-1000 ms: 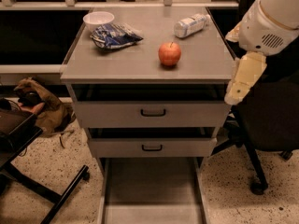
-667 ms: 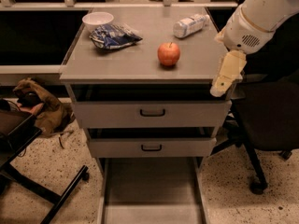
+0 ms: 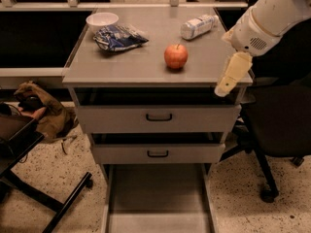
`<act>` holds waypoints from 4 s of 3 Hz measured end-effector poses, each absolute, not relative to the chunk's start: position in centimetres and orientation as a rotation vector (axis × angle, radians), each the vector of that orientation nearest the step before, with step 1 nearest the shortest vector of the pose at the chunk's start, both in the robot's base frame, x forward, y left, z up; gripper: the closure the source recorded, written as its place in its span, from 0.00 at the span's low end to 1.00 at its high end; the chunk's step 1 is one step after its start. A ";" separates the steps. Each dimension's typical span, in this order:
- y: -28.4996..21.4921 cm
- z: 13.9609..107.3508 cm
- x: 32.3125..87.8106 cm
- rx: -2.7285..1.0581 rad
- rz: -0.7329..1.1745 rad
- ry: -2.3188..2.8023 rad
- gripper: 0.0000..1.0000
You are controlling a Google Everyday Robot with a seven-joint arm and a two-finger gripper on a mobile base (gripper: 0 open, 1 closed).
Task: Place apple into bottom drawer
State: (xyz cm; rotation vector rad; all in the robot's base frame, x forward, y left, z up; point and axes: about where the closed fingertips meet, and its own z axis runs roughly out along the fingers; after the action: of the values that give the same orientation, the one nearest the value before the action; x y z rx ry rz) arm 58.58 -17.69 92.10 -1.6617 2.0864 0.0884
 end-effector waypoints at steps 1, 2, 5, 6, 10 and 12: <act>-17.0 91.0 62.1 -1.573 0.144 2.009 0.00; -15.4 89.3 65.2 -1.540 0.175 1.962 0.00; -12.8 86.9 70.5 -1.560 0.242 1.913 0.00; -12.5 86.3 73.0 -1.552 0.273 1.910 0.00; -8.0 84.1 78.5 -1.634 0.332 1.872 0.00; -8.0 84.3 78.7 -1.631 0.328 1.868 0.42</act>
Offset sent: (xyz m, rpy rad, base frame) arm 0.1054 0.0396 -0.0452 0.2254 -0.1296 0.0018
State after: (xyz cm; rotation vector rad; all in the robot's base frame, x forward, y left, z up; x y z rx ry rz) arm 78.65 -8.01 84.27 -1.6310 1.8676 0.3278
